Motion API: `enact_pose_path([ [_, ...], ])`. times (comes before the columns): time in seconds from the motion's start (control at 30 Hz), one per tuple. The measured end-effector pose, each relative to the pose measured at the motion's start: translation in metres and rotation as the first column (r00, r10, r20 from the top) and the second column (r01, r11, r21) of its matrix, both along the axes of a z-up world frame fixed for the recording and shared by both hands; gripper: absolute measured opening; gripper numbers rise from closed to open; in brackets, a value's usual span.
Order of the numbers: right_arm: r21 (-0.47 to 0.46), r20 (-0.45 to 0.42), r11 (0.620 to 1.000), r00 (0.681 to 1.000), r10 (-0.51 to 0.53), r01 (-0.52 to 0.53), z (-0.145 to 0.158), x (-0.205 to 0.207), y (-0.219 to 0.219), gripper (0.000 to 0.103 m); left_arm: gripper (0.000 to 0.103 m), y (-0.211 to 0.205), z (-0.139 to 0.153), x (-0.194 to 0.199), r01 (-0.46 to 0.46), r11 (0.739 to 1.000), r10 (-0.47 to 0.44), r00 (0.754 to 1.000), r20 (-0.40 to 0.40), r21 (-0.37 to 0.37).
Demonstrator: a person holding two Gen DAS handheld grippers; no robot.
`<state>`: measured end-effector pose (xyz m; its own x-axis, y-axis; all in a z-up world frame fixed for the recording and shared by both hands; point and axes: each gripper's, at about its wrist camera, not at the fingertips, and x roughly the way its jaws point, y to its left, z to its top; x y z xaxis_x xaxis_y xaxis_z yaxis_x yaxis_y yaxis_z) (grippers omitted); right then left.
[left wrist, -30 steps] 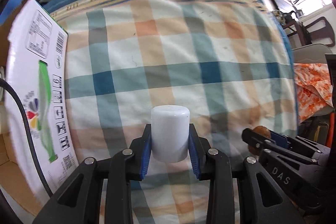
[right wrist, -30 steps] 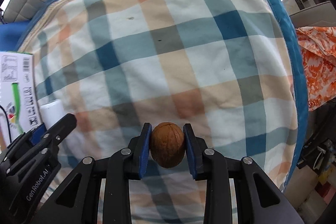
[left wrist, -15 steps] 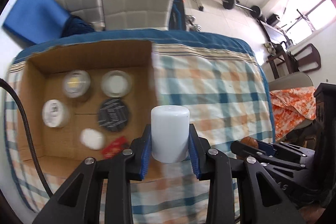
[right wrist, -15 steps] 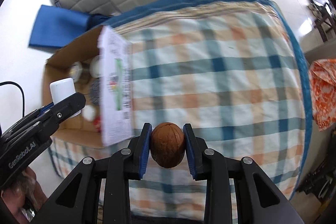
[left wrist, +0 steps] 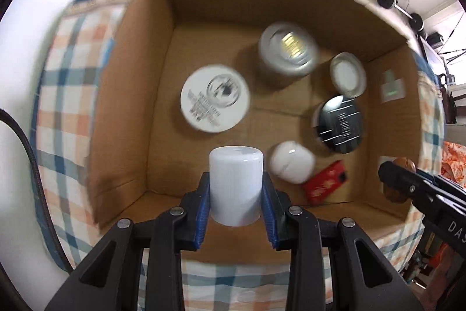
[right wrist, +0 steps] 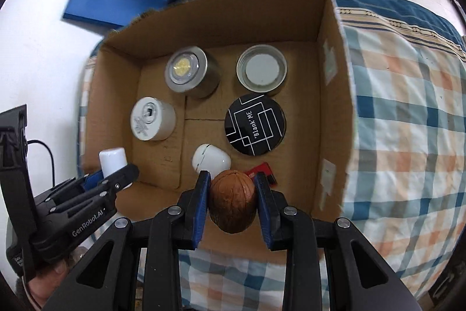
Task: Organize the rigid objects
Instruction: 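Carry the white cylinder and walnut into the box and lower them, then open both grippers and lift them out of the box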
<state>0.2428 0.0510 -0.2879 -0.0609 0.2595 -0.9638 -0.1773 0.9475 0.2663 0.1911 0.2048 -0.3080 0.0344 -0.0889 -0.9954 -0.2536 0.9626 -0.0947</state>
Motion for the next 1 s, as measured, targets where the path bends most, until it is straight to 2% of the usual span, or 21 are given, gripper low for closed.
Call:
enact_pose_path([
  [0.13,-0.075,-0.022,0.997,1.0,-0.011,0.01,-0.027,0.001,0.003,0.033,0.029,0.002,-0.028,0.001,0.023,1.0,-0.023,0.999,-0.043,-0.017],
  [0.4,-0.023,-0.046,1.0,0.999,0.001,-0.002,-0.048,0.019,0.037,0.033,0.03,0.007,-0.057,0.006,0.03,1.0,-0.03,0.996,-0.084,-0.009],
  [0.53,-0.015,-0.039,1.0,0.999,0.002,-0.003,-0.058,0.027,0.056,0.033,0.05,0.009,-0.058,0.008,0.005,1.0,-0.005,0.998,-0.067,0.0],
  [0.6,-0.014,-0.034,1.0,0.999,0.004,-0.004,-0.062,0.029,0.062,0.033,0.057,0.011,-0.056,0.007,-0.009,1.0,0.009,0.999,-0.05,-0.002],
  [0.77,-0.025,-0.031,1.0,0.999,0.007,-0.007,-0.077,0.033,0.07,0.033,0.058,0.015,-0.054,0.004,-0.04,0.999,0.04,0.999,-0.024,-0.01],
  [0.8,-0.034,-0.03,0.999,0.999,0.012,-0.013,-0.079,0.033,0.071,0.033,0.06,0.015,-0.053,0.004,-0.042,0.999,0.042,0.999,-0.023,-0.012],
  [0.83,-0.047,-0.029,0.999,0.999,0.018,-0.019,-0.08,0.033,0.073,0.033,0.068,0.015,-0.053,0.004,-0.039,0.999,0.039,0.999,-0.025,-0.006],
  [0.87,-0.055,-0.028,0.998,0.999,0.022,-0.024,-0.081,0.032,0.074,0.033,0.07,0.016,-0.052,0.003,-0.037,0.999,0.037,0.999,-0.023,0.004],
  [1.0,-0.067,-0.02,0.997,0.999,0.024,-0.026,-0.079,0.029,0.074,0.034,0.072,0.017,-0.048,0.001,-0.04,0.999,0.04,0.999,-0.008,0.012],
])
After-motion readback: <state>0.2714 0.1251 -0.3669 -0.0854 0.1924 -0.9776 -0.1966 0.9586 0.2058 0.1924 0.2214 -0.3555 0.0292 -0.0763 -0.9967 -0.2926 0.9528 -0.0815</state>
